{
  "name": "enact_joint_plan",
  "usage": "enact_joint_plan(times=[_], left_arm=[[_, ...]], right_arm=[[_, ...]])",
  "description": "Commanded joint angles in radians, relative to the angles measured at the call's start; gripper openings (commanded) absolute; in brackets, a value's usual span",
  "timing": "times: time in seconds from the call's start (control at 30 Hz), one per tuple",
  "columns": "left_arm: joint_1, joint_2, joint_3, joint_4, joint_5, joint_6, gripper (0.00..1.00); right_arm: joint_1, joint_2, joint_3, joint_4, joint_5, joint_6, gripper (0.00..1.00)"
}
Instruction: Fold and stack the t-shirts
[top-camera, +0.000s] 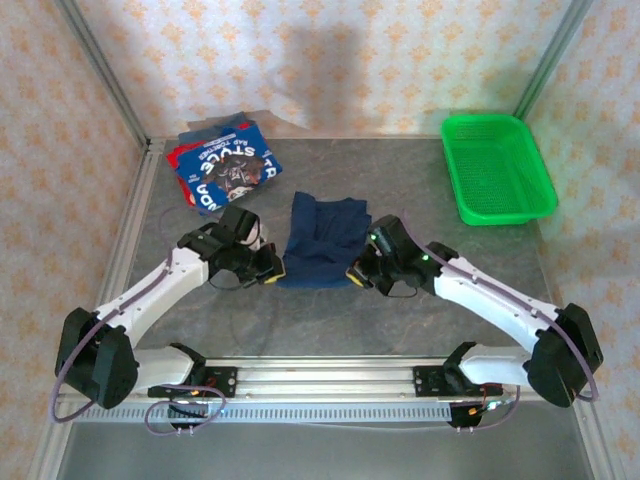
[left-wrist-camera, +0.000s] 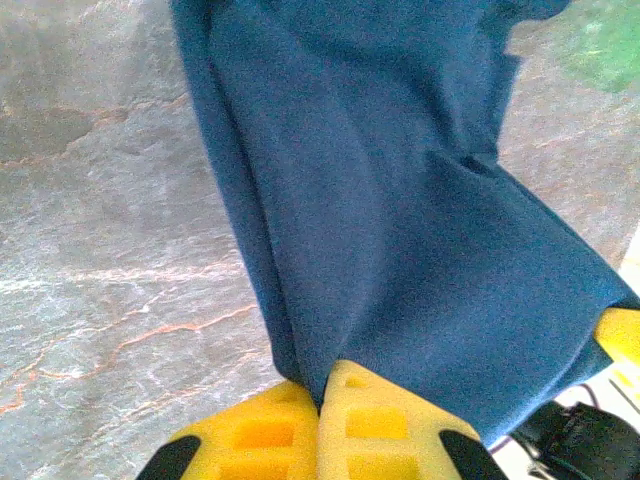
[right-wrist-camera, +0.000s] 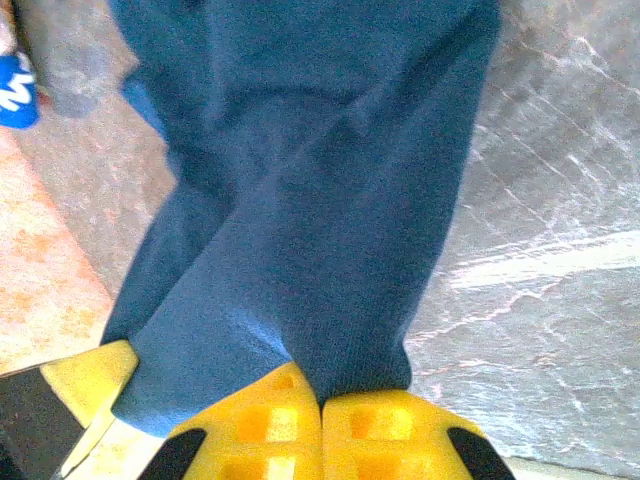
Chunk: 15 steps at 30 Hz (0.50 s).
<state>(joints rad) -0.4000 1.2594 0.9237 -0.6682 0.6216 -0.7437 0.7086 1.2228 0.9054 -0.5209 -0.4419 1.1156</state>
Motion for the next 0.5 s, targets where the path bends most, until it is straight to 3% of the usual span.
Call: enact_joint_plan(times=[0.0,0.2,0.47], left_arm=[[0.040,0.046,0.098,-0.065,0.006,-0.006,0.00],[0.123,0.195,0.269,-0.050,0.048,0.020,0.00],[0.157,0.417,0.486,-0.039,0.068,0.055,0.00]], right_arm=[[-0.025,0.052,0.107,-0.062,0.051,-0.041,0.00],[-0.132,0.214,0.294,-0.102,-0.006,-0.174,0.00],[-0.257,0.419,0.495,-0.171,-0.078,-0.328,0.00]])
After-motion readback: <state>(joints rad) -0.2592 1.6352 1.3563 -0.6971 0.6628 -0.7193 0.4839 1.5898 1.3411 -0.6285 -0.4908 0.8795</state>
